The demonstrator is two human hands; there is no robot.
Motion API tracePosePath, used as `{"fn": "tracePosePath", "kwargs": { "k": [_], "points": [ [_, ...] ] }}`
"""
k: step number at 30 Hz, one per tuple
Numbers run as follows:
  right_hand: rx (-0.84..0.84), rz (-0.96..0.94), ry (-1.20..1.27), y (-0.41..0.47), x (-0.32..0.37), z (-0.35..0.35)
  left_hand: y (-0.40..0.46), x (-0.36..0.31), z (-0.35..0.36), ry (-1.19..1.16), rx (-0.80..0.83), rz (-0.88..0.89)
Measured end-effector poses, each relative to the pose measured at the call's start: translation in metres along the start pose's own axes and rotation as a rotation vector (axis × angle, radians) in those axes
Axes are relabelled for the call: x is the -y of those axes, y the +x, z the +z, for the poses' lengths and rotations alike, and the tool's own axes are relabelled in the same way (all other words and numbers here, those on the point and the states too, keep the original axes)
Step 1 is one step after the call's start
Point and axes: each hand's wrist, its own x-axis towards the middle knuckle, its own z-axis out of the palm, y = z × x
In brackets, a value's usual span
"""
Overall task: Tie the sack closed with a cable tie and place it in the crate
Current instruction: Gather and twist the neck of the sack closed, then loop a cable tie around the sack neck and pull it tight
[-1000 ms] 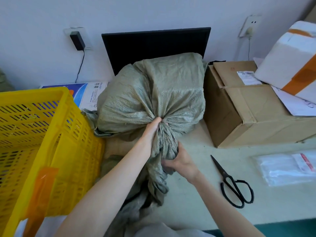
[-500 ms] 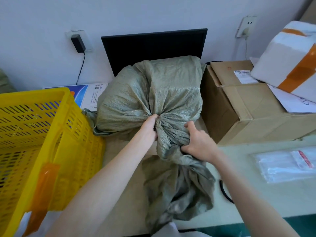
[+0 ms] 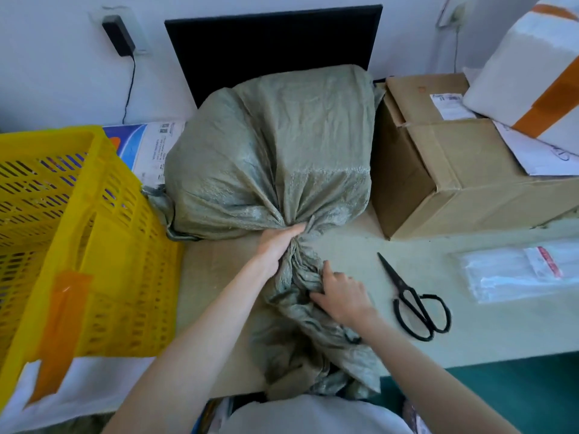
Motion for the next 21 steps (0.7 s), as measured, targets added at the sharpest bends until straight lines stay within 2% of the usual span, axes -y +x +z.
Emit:
{"fn": "tracePosePath", "kwargs": {
  "k": [6, 14, 16, 18, 21],
  "points": [
    [-0.105, 0.047, 0.197, -0.005, 0.000, 0.033, -0.005, 0.018, -0.001, 0.076, 0.025, 0.029],
    [0.025, -0.173, 0.748, -0.001, -0.036, -0.001, 0.007, 0.022, -0.006, 0.159, 0.016, 0.069],
    [-0.045, -0.160, 0.814, -0.004, -0.051, -0.011, 0.010, 0.023, -0.005, 0.129, 0.022, 0.075],
    [-0.189, -0.122, 0.830, -0.002, -0.068, -0.018, 0.011, 0.023, -0.004, 0.097, 0.022, 0.083],
    [-0.397, -0.038, 0.754, 0.003, -0.099, -0.023, 0.016, 0.022, -0.004, 0.126, 0.019, 0.070]
  ]
}}
